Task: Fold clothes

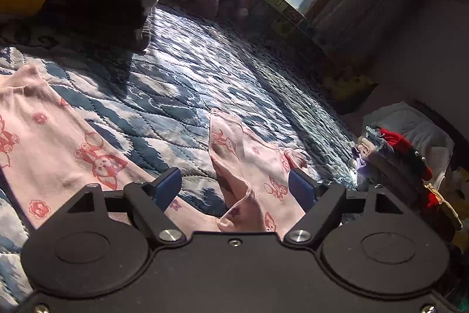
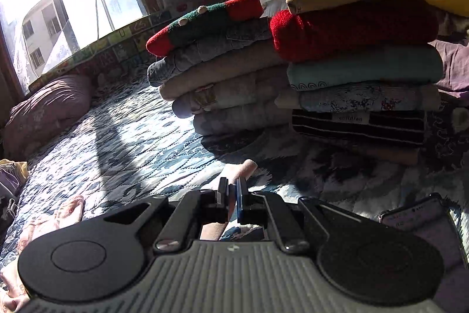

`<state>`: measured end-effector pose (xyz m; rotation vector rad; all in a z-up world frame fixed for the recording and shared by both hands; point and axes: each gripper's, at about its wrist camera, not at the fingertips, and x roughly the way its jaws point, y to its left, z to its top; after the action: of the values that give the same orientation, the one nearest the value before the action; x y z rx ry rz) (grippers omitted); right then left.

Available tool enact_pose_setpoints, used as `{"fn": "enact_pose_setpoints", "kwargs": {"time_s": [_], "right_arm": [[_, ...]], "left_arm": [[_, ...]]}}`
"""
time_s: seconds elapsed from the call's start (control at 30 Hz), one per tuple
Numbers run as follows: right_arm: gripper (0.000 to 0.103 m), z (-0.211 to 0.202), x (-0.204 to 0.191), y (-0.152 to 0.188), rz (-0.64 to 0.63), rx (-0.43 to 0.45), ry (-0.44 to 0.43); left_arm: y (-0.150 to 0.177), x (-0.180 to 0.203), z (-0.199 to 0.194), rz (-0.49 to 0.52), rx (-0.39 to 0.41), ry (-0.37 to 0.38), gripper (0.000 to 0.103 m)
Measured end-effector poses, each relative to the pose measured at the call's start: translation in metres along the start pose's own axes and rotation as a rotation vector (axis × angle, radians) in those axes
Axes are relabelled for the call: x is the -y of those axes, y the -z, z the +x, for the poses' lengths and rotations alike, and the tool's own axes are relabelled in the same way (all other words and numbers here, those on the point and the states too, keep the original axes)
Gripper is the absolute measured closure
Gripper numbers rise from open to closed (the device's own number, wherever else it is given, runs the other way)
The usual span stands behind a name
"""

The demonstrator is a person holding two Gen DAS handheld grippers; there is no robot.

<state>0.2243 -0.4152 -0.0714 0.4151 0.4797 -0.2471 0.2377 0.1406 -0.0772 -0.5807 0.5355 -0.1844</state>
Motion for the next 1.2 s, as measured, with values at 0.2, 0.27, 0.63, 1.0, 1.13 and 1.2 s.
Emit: {"fn": "enact_pose_setpoints", "kwargs": {"time_s": [0.2,0.27,0.63,1.0,1.13,1.2], "right_arm": [[0.096,-0.009,0.017,0.013,-0.023,0.000,0.078],[0.096,-0.011,0.021,0.016,-0.023,-0.009,0.102],[0.080,-0.014,0.021,0.048,-0.152,-0.112,0.259],[0.072,-0.026,-0.043,0.026,-0.267,-0.009,0.144],[0.066,0.001,-0.082,0.019,-0.246,-0.103,-0.026],[0.066,0.021,-0.100,0.016,-0.218,-0.158,-0.098]], "left_arm": [[0.002,0.001,0.002,0.008,-0.003,-0.009,0.023],[0.003,0.002,0.003,0.011,-0.003,-0.013,0.023],[0.000,0.000,0.001,0.002,0.007,-0.018,0.023],[-0.014,-0.009,0.002,-0.025,0.023,-0.021,0.023],[-0.025,-0.014,0.018,-0.026,-0.023,-0.004,0.024],[-0.033,-0.013,0.032,0.008,-0.061,-0.002,0.025]]}}
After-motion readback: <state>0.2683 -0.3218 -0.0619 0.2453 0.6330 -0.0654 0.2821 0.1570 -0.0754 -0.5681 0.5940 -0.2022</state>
